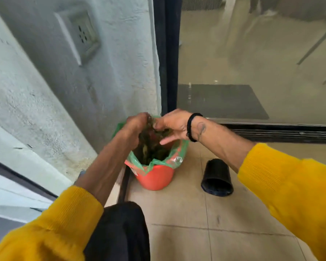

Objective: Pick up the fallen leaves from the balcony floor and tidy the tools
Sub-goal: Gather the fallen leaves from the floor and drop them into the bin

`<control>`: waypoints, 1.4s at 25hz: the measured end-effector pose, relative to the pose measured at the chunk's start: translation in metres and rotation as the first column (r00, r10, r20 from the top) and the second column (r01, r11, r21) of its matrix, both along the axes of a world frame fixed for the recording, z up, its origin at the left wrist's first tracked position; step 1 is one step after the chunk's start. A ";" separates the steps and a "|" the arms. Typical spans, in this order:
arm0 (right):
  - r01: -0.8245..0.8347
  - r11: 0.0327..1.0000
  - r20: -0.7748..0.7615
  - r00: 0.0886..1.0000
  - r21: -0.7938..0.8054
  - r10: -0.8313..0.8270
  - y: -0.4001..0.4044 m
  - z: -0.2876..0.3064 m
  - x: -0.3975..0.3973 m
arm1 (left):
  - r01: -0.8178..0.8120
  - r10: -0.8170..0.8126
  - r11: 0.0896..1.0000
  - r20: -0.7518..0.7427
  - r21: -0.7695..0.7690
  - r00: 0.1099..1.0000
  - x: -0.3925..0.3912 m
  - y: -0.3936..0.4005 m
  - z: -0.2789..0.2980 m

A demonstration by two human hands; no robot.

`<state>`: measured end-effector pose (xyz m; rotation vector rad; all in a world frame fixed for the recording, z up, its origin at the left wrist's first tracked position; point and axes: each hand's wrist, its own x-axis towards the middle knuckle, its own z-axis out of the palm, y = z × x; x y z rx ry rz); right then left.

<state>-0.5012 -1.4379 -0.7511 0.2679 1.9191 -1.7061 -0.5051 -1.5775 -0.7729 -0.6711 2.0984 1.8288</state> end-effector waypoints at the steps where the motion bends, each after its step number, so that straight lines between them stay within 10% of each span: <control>1: 0.002 0.999 0.006 1.000 0.040 -0.002 0.000 -0.007 -0.002 | 0.076 -0.074 0.996 0.037 -0.049 0.997 0.000 -0.003 -0.004; 5: 0.127 0.983 -0.109 0.988 0.135 -0.113 0.031 0.000 -0.005 | 0.183 -0.200 0.931 -0.024 -0.317 0.979 -0.011 0.009 0.007; 13: 0.088 0.845 -0.195 0.981 0.527 0.020 0.206 0.044 0.039 | 0.523 -0.589 0.802 -0.232 -0.290 0.774 -0.010 0.182 0.020; 22: 0.237 0.642 -0.072 0.960 0.729 -0.272 0.479 -0.098 0.131 | 0.823 -0.949 0.266 0.016 -0.501 0.316 0.060 0.423 -0.099; 28: -0.138 0.470 0.125 0.990 0.872 0.059 0.550 -0.246 0.149 | 0.777 -0.931 0.178 0.152 -0.603 0.332 0.061 0.486 -0.175; 32: -0.046 0.373 -0.047 0.970 0.927 0.238 0.543 -0.297 0.151 | 0.750 -0.904 0.188 0.187 -0.634 0.384 0.054 0.519 -0.221; 35: 0.128 0.524 -0.188 0.980 0.842 0.062 0.542 -0.303 0.148 | 0.743 -0.891 0.180 0.213 -0.645 0.402 0.051 0.545 -0.251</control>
